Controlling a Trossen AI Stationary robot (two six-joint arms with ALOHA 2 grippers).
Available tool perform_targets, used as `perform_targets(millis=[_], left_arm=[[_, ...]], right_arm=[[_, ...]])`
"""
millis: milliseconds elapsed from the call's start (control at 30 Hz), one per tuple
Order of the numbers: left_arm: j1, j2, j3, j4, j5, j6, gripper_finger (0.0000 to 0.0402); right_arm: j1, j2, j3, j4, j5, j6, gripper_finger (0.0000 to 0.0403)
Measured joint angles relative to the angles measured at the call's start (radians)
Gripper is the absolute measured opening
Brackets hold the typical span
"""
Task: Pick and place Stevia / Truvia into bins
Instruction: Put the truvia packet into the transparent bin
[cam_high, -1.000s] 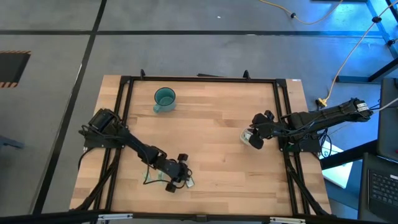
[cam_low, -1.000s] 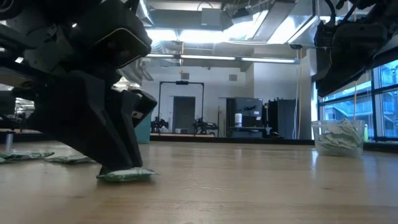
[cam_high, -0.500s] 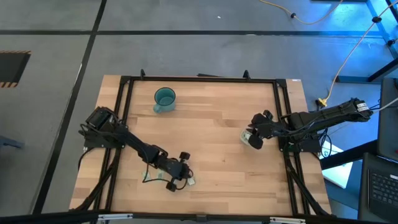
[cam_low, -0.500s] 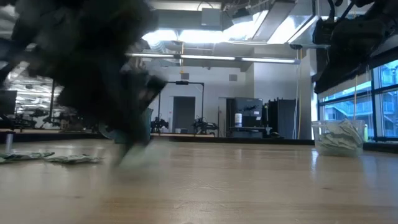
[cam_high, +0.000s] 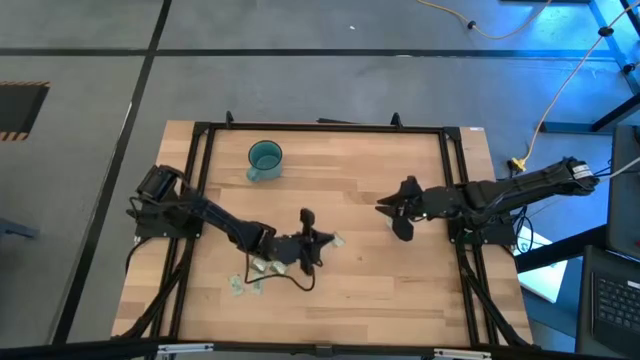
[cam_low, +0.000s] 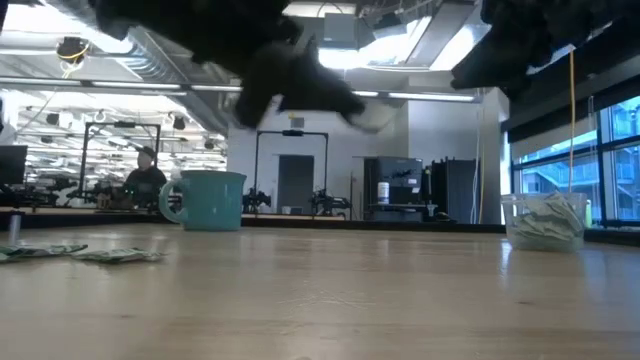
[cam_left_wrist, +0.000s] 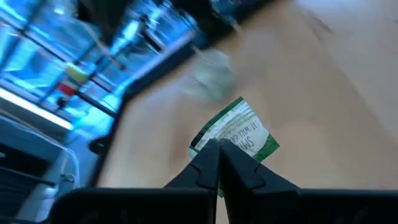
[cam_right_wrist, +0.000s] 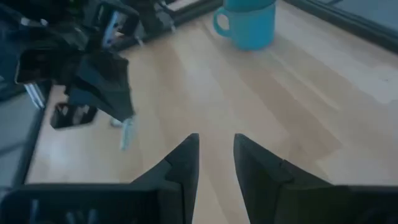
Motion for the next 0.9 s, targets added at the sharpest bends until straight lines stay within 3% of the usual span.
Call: perform_targets(millis=[267, 400, 600, 900], left_arm=[[0.074, 0.0, 0.0, 0.152, 0.018, -0.048, 0.0005], [0.103, -0.001, 0.0, 0.144, 0.044, -0.101, 0.0003], [0.124, -0.001, 0.0, 0.145, 0.071, -0.11, 0.0005], [0.128, -0.001, 0.001, 0.121, 0.065, -0.109, 0.0005]], right_arm=[[0.0, 0.127, 0.0, 0.085, -0.001, 0.119, 0.0104], [0.0, 0.205, 0.0, 0.145, -0.008, 0.119, 0.0104], [0.0, 0.307, 0.0, 0.288, -0.102, 0.137, 0.0104], [-0.001, 0.348, 0.0, 0.364, -0.103, 0.091, 0.0104]])
